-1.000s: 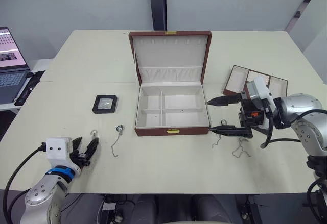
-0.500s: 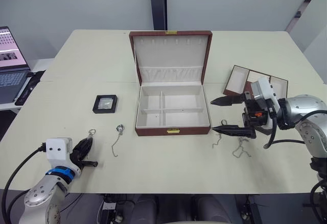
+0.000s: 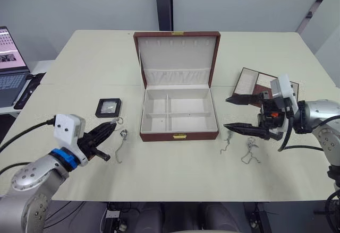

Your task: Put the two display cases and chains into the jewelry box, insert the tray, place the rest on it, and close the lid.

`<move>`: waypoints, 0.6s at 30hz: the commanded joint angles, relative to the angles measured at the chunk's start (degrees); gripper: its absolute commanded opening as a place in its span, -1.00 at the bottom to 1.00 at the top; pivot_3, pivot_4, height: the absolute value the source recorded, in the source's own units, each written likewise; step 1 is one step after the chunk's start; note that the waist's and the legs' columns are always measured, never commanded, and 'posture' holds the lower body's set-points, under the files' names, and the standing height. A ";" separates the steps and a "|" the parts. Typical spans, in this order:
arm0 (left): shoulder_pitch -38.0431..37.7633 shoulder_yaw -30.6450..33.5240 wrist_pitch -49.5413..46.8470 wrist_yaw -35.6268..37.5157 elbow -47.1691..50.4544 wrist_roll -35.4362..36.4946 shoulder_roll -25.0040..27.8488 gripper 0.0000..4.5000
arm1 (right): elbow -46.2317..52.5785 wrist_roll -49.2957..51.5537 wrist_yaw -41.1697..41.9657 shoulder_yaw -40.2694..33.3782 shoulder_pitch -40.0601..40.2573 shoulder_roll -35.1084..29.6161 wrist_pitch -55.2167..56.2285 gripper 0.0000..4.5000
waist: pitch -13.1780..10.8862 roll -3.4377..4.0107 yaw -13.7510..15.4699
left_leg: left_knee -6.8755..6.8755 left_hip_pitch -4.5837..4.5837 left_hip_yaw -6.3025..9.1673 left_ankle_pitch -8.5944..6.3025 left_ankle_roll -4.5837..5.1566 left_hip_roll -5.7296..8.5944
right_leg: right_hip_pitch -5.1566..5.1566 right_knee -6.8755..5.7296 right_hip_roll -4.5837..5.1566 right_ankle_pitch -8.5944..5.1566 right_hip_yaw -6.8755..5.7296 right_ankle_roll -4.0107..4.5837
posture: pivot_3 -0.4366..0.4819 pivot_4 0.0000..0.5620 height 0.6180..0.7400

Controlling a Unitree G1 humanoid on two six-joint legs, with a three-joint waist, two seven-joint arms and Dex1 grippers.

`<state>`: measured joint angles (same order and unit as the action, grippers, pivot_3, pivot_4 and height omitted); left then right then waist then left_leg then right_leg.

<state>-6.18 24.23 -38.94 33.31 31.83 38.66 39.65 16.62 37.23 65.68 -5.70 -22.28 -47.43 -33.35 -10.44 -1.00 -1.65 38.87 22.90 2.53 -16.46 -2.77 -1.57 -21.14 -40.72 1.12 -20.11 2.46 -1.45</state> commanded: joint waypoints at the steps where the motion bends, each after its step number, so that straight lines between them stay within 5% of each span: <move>1: 6.03 -2.38 -2.60 2.17 0.73 2.57 3.84 -0.99 | 3.97 1.67 -3.13 -3.89 1.80 -0.18 -0.60 1.00 | -0.01 -0.03 0.00 | 0.00 0.01 0.02 0.00 0.00 0.00 | 0.00 0.01 -0.01 0.00 0.00 0.00 | -0.05 -0.47 1.00; 8: 26.35 -14.10 -1.79 11.40 -11.60 -0.75 8.23 -0.99 | 10.45 3.25 -11.30 -10.36 9.69 0.81 -2.53 1.00 | -0.04 -0.08 0.12 | 0.00 0.05 -0.05 0.01 -0.01 0.06 | -0.01 0.03 -0.08 0.00 -0.08 0.00 | -0.05 -0.47 1.00; 18: 44.55 -25.54 9.30 22.40 -33.83 -11.60 4.13 -0.99 | 19.36 5.63 -20.10 -16.01 18.83 2.81 -3.88 1.00 | -0.05 -0.07 -0.04 | 0.02 0.03 -0.14 0.01 -0.01 -0.01 | -0.08 -0.04 -0.41 0.00 -0.05 0.00 | -0.05 -0.47 1.00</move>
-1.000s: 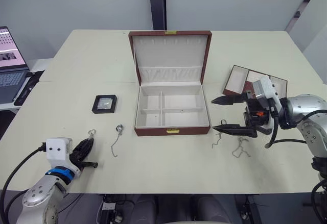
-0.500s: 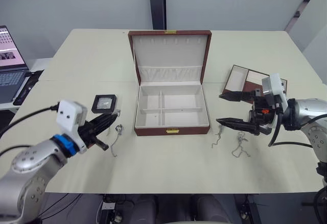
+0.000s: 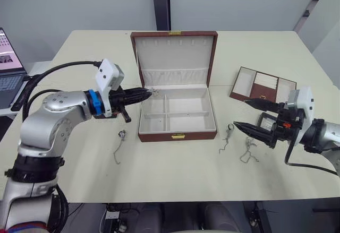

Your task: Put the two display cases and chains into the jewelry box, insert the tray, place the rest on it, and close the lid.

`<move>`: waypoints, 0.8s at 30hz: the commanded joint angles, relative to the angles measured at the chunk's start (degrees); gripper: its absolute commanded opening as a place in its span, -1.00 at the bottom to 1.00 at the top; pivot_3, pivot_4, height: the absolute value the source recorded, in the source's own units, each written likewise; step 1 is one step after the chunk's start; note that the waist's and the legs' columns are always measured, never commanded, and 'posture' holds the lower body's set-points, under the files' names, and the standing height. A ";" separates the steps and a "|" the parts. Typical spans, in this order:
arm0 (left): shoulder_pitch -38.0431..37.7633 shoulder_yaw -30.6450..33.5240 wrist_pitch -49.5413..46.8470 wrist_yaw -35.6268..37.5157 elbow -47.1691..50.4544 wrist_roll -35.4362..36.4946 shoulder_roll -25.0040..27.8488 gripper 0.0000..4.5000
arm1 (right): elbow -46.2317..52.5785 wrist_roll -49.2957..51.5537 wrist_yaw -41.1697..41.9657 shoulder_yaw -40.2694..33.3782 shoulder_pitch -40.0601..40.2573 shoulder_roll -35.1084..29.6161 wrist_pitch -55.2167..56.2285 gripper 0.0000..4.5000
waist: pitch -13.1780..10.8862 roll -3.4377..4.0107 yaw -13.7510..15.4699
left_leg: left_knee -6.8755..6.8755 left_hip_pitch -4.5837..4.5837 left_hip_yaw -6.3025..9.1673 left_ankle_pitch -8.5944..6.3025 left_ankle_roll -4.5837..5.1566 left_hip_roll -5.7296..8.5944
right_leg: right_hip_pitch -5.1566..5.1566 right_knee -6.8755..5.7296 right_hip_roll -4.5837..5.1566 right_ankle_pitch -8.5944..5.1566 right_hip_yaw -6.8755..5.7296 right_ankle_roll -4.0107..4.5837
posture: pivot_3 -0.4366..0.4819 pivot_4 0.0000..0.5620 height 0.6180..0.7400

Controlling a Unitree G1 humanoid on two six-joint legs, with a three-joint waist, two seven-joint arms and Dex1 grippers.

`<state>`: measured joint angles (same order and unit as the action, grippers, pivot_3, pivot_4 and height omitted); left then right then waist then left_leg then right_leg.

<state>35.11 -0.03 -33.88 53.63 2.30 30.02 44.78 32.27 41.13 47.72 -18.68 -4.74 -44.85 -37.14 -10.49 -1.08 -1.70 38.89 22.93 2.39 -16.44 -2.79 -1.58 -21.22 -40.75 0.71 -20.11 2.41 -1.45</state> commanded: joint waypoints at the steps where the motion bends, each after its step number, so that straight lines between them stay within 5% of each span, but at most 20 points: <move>1: 4.17 -1.70 5.34 2.74 -5.87 -3.78 -1.62 -0.99 | 4.31 2.00 -2.75 -3.33 1.90 0.31 -0.18 1.00 | -0.01 -0.02 0.01 | 0.00 0.01 -0.01 0.00 0.00 0.02 | 0.00 0.00 0.01 0.00 0.01 0.00 | -0.05 -0.47 1.00; 14: 9.19 -4.45 13.09 5.71 -20.32 -11.87 -7.70 -0.99 | 8.03 3.81 -7.07 -4.71 6.46 0.44 -0.28 1.00 | -0.02 -0.03 -0.10 | 0.03 0.01 -0.04 0.00 0.00 0.03 | -0.02 -0.02 0.01 0.00 0.04 0.00 | -0.05 -0.47 1.00; 24: 6.60 -3.64 12.61 5.77 -18.66 -13.07 -8.12 -0.99 | 7.42 3.95 -7.35 -4.06 6.00 -0.05 0.03 1.00 | -0.02 -0.03 -0.03 | 0.03 0.02 -0.02 0.00 0.00 0.02 | -0.02 -0.04 0.02 0.00 0.04 0.00 | -0.05 -0.47 1.00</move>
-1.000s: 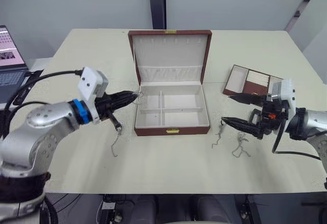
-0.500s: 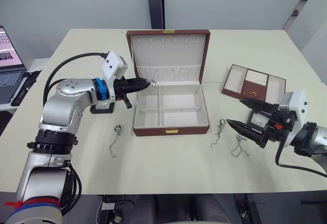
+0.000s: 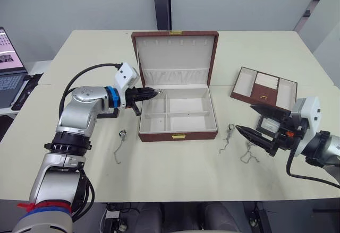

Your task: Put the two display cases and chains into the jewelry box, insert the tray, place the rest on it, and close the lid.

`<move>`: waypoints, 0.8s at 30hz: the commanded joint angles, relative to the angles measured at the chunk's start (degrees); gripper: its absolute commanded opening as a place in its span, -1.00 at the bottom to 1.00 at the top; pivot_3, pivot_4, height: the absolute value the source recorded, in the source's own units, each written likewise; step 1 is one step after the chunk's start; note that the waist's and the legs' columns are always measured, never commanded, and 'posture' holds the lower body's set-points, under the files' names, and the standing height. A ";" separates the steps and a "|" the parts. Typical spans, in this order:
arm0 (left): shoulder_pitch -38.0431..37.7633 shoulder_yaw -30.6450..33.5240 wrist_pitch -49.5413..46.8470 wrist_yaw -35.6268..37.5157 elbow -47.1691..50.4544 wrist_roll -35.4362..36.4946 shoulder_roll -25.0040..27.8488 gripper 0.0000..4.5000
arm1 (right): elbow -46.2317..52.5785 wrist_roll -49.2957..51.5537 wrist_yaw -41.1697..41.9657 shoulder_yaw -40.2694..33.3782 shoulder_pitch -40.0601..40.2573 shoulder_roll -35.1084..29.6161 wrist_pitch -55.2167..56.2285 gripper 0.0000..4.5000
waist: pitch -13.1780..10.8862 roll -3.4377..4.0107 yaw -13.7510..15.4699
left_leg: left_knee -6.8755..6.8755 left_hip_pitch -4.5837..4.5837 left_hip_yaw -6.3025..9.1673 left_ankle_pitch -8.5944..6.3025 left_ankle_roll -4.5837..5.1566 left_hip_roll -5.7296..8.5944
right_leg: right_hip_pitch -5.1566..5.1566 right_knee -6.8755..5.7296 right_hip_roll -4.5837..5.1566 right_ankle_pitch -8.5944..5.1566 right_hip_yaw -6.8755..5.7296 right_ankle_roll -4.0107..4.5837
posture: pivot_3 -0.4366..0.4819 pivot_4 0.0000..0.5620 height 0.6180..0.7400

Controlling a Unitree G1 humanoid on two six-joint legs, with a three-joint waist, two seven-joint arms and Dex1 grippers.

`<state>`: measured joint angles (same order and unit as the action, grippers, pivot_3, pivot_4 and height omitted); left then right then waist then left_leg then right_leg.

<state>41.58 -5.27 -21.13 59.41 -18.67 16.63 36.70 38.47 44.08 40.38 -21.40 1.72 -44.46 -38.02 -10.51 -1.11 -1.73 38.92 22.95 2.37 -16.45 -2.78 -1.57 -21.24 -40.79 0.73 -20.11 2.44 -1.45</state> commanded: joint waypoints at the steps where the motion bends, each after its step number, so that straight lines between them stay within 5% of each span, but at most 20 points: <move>1: 0.13 1.72 -0.23 -0.11 2.32 0.36 -0.10 -0.99 | 1.04 0.92 0.04 -1.18 -0.66 -0.48 0.96 1.00 | 0.00 0.00 0.00 | 0.00 0.00 0.00 0.00 0.00 0.00 | 0.00 0.00 0.00 0.00 0.00 0.00 | -0.05 -0.47 1.00; 4: 0.10 2.07 -0.69 -0.16 2.67 0.63 -0.02 -0.99 | 0.65 0.80 0.22 -0.84 -1.17 -0.53 1.02 1.00 | 0.00 0.00 0.00 | 0.00 0.01 0.00 0.00 0.00 0.01 | 0.00 0.00 0.00 0.00 0.00 0.00 | -0.05 -0.47 1.00; 18: -0.34 3.27 -2.68 -0.34 5.85 1.83 -0.34 0.95 | -0.90 0.05 1.23 0.19 -2.70 -0.66 1.43 1.00 | 0.00 0.00 0.00 | 0.01 0.00 0.00 0.00 0.00 0.01 | 0.00 0.00 0.00 0.00 0.00 0.00 | -0.05 -0.47 1.00; 24: 0.08 4.78 -3.99 -0.37 6.88 3.39 -0.17 0.98 | -1.87 0.03 1.76 0.23 -3.67 -1.04 1.53 1.00 | 0.00 0.00 -0.04 | 0.01 0.00 0.00 0.00 0.00 0.00 | 0.00 -0.01 0.00 0.00 0.00 0.00 | -0.05 -0.47 1.00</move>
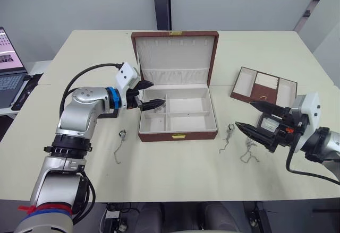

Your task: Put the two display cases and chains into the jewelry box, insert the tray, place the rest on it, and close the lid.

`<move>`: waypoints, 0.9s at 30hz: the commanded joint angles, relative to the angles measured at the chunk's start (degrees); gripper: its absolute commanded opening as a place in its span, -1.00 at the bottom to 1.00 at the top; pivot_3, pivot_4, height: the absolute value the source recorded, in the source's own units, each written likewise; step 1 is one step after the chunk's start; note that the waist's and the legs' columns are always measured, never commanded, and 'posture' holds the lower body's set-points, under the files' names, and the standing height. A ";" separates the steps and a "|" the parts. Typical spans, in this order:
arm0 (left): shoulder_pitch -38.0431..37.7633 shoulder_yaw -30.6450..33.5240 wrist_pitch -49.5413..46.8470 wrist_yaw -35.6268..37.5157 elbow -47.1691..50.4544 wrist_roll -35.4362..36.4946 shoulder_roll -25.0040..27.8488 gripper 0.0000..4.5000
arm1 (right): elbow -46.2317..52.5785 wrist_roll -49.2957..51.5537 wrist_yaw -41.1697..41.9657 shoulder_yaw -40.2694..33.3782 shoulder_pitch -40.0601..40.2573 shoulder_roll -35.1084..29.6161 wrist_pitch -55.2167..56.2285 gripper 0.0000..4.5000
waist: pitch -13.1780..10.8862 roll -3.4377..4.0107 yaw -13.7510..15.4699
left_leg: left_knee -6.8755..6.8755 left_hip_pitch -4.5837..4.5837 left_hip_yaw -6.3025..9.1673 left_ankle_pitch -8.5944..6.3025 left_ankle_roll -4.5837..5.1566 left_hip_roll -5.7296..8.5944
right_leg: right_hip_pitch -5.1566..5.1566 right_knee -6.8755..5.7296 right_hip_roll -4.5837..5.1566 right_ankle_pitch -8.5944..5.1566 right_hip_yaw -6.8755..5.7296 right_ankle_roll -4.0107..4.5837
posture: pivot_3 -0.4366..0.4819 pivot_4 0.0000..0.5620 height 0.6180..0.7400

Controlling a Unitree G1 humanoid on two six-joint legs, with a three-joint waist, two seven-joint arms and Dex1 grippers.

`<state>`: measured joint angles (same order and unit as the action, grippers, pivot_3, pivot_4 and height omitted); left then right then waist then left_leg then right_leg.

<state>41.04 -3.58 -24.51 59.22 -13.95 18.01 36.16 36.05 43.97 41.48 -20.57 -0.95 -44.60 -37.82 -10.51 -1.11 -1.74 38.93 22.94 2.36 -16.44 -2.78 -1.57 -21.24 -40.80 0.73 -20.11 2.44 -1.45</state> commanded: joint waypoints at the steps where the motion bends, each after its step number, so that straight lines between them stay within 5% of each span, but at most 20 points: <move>1: 0.67 3.55 -1.04 -0.07 2.56 2.43 0.44 0.98 | 0.33 0.15 0.85 -0.70 -1.06 -0.99 1.36 1.00 | 0.00 0.00 -0.04 | 0.00 0.00 0.00 0.00 0.00 0.00 | 0.00 0.00 0.00 0.00 0.00 0.00 | -0.05 -0.47 1.00; 13: -11.75 17.15 -13.99 4.91 16.05 14.77 12.67 0.98 | -12.90 -3.91 10.06 -6.92 4.73 -4.87 6.42 1.00 | 0.00 0.01 -0.04 | -0.01 -0.03 0.01 0.00 0.00 -0.05 | 0.01 -0.01 0.00 0.00 0.02 0.00 | -0.05 -0.47 1.00; 27: -40.67 38.52 -8.08 1.03 16.01 9.45 20.19 0.98 | -46.01 -15.50 22.83 -3.61 -0.64 -10.33 19.35 1.00 | -0.01 0.03 -0.24 | -0.07 -0.12 -0.11 -0.01 0.02 -0.06 | 0.02 0.03 0.30 0.00 0.08 0.00 | -0.05 -0.47 1.00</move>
<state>0.86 31.87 -34.18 60.68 1.49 27.95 55.18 -9.02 28.95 62.92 -23.53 -0.58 -53.68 -20.42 -10.51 -1.08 -1.98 38.85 22.81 2.25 -16.45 -2.76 -1.64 -21.22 -40.78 1.03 -20.11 2.52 -1.45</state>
